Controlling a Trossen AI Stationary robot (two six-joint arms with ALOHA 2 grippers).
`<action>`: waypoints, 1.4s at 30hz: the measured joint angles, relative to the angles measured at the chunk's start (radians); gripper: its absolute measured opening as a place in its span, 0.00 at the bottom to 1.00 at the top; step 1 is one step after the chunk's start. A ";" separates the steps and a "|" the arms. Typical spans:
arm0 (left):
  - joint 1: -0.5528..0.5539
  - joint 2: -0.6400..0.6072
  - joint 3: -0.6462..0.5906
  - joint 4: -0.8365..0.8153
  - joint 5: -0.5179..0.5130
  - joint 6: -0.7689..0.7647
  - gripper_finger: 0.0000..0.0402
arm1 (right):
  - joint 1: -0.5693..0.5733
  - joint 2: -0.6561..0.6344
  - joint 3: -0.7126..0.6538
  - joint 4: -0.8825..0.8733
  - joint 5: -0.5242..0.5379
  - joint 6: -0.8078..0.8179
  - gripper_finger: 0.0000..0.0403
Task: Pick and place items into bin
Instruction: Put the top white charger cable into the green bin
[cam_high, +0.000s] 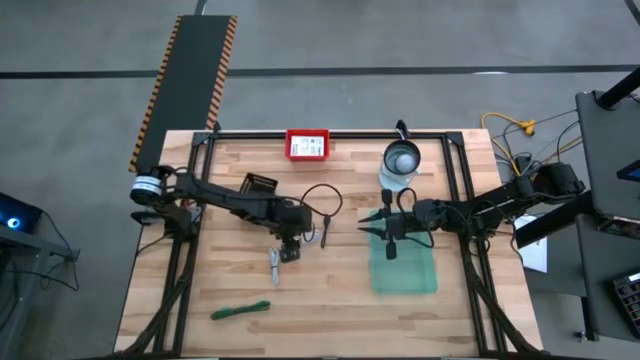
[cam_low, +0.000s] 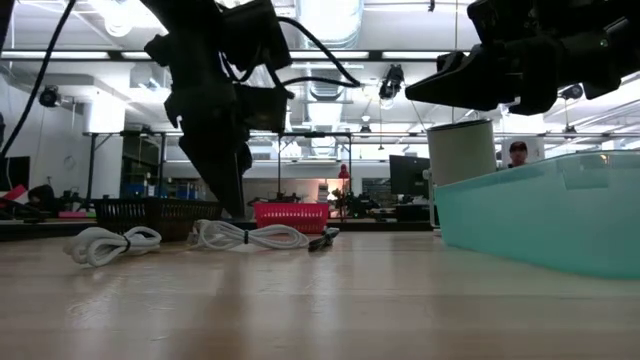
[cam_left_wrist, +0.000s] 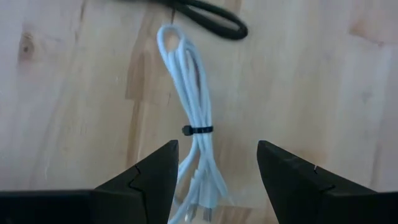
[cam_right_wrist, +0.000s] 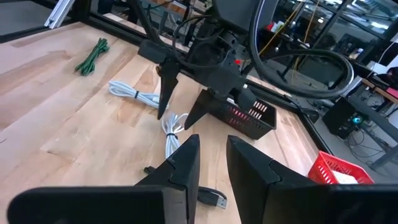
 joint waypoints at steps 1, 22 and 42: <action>0.000 0.006 0.000 0.001 -0.003 -0.002 0.50 | 0.000 0.000 0.000 0.000 0.000 0.001 0.17; 0.001 0.094 0.000 -0.009 -0.006 -0.041 0.40 | 0.000 0.000 0.000 0.000 0.000 0.003 0.16; 0.002 0.020 -0.004 -0.021 -0.002 0.179 0.04 | 0.000 0.000 0.000 0.000 0.000 0.000 0.15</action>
